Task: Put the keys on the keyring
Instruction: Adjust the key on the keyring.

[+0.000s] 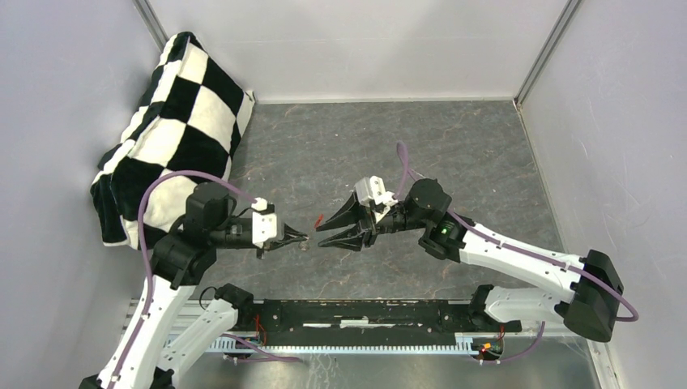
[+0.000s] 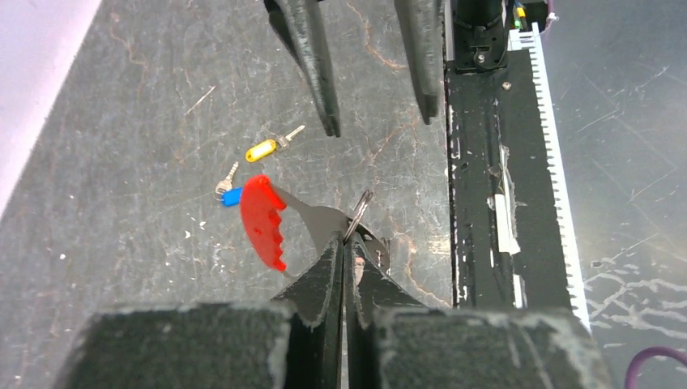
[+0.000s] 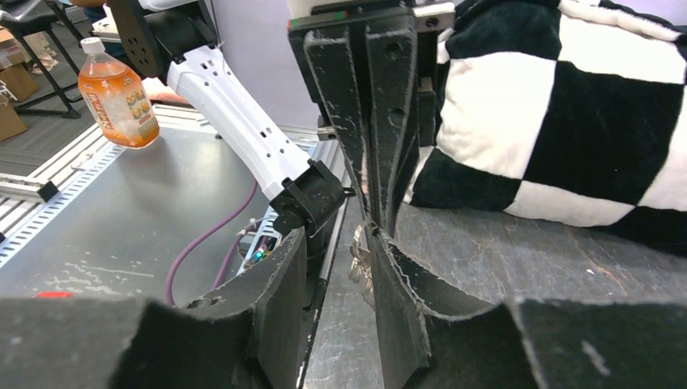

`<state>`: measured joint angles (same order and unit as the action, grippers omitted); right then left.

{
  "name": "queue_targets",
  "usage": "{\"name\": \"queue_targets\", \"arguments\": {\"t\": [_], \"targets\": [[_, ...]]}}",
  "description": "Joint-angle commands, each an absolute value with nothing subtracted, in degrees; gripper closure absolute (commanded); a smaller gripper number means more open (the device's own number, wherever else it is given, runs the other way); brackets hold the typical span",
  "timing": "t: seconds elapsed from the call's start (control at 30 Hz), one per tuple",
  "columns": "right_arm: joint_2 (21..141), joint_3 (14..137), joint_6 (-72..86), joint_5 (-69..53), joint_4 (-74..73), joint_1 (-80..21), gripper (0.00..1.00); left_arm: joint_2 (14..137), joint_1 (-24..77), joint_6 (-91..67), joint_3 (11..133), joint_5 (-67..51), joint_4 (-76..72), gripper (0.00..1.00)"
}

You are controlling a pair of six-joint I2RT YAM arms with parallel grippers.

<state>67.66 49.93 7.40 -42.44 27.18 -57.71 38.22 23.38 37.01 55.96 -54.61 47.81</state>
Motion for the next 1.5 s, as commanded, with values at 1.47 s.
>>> {"name": "queue_targets", "arguments": {"t": [1.47], "targets": [[60.45,42.71,-3.49,-18.22,42.85,-67.43,0.65,37.99,23.31,-1.59,50.00,-68.54,7.05,0.98]]}}
